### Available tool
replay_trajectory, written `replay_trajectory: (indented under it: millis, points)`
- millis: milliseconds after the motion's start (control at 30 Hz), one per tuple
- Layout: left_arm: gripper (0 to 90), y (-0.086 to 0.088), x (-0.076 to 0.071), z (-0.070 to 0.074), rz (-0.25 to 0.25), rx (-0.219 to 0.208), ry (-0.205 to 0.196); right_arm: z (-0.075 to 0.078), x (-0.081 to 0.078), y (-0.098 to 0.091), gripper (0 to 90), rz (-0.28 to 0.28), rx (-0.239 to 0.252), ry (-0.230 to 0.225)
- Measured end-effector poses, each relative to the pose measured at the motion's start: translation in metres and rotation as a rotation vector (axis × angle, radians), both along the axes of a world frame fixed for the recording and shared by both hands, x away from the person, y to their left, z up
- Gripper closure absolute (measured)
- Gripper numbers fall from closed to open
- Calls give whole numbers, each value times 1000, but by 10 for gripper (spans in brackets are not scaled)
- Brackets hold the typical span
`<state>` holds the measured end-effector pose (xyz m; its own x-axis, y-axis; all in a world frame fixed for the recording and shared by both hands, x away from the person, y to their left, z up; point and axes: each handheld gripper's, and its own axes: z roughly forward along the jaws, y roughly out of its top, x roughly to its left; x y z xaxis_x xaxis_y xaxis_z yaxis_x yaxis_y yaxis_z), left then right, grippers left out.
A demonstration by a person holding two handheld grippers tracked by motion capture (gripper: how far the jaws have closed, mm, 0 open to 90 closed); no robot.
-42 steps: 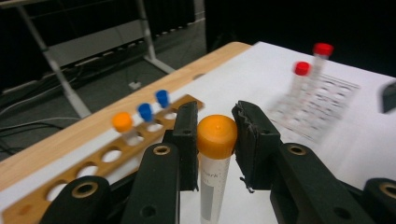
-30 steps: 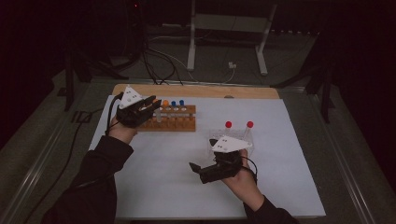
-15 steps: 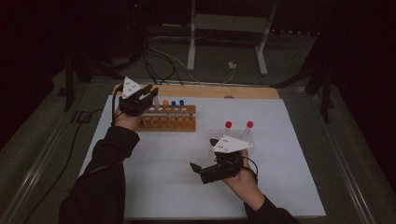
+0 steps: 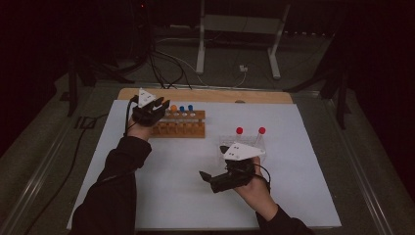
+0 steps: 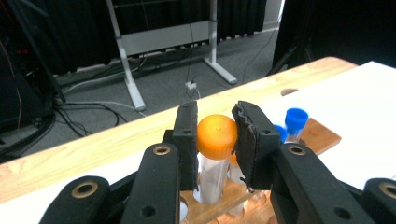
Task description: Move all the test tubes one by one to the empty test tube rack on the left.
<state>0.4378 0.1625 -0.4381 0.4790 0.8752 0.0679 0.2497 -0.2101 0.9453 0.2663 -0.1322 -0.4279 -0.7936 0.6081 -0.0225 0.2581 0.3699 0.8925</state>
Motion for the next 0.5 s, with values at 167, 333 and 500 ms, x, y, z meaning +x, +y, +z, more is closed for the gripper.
replay_trajectory:
  millis: [167, 333, 500]
  points:
    - [720, 0, 3, -7, 11, 13, 38, 0, 0, -1, 0, -1, 2, 1]
    - [720, -4, 7, -8, 16, 36, 74, 1, 1, -1, 0, -1, 3, 3]
    - [719, -4, 9, -12, 14, 43, 97, 0, 1, -1, 0, -2, -1, 5]
